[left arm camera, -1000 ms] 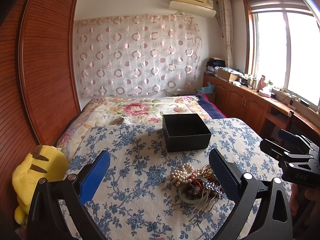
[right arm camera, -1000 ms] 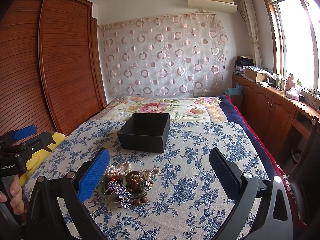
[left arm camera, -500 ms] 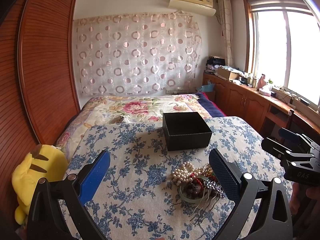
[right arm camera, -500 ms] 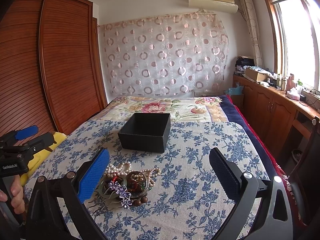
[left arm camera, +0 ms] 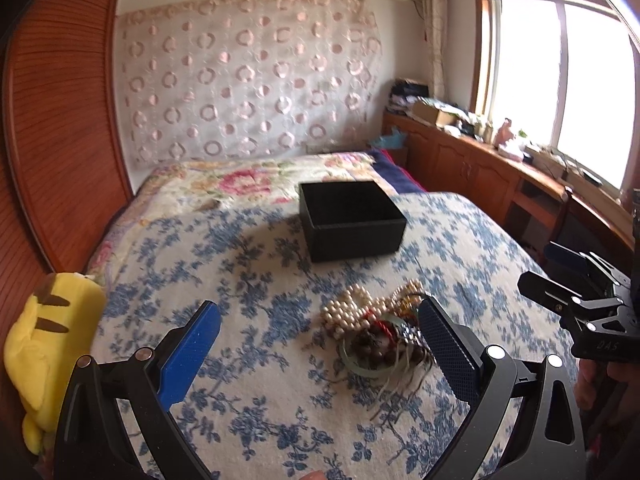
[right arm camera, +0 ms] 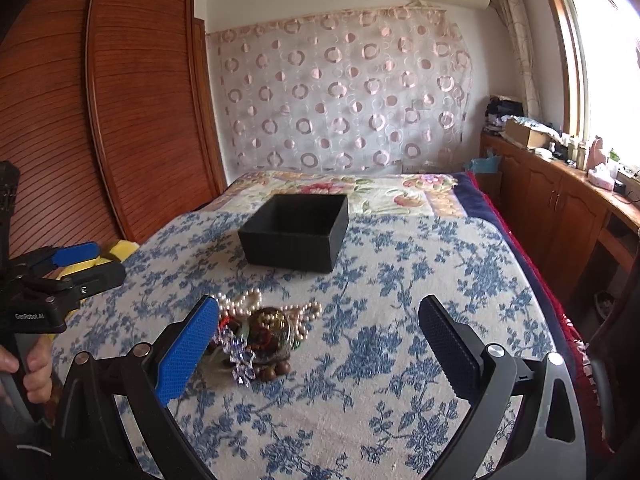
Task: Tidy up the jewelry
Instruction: 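Lower the left tool onto the silver flowered hair comb and close it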
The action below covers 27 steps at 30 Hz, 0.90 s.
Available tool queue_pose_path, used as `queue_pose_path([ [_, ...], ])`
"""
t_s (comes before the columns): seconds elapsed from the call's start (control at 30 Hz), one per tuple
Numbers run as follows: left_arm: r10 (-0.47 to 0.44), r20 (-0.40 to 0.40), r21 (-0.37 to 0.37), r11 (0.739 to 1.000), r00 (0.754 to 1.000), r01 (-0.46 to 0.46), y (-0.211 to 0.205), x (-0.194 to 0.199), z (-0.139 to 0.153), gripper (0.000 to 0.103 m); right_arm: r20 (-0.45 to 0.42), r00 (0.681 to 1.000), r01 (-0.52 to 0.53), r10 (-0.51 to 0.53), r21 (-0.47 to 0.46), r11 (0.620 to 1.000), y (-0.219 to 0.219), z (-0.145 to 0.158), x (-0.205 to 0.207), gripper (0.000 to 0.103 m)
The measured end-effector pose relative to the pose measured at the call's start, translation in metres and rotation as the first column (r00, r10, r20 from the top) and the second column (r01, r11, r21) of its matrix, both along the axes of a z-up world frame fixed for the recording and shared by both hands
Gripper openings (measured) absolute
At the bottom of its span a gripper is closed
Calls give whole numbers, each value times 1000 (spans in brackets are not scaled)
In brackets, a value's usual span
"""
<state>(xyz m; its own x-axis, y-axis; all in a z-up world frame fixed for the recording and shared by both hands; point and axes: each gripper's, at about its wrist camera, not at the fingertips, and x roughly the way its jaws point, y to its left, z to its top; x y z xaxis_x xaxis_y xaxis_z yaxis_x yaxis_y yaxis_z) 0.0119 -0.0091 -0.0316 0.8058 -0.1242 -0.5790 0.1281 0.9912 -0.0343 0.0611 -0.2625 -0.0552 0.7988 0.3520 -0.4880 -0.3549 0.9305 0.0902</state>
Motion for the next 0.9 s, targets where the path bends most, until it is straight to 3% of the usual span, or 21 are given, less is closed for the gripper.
queue_pose_path([
  [0.2,-67,-62,14,998,996,68,-15,6,-18,95,-31,999,-16,16,-14,1000,-3,-13,2,100],
  [0.43,-174,-126,4,984,977,176,-39,14,-40,95,-80,996,-29,26,-45,999,-7,-30,5,87],
  [0.6,-234,-146,-15,972,961,234,-53,20,-47,95,-102,995,-31,25,-51,998,-12,-39,4,86],
  [0.77,-264,-166,19,962,950,271,-70,28,-55,95,-113,993,-28,21,-59,998,-16,-43,5,86],
  [0.9,-282,-189,23,956,940,292,-77,37,-61,82,-119,993,-23,16,-58,998,-20,-46,5,86],
])
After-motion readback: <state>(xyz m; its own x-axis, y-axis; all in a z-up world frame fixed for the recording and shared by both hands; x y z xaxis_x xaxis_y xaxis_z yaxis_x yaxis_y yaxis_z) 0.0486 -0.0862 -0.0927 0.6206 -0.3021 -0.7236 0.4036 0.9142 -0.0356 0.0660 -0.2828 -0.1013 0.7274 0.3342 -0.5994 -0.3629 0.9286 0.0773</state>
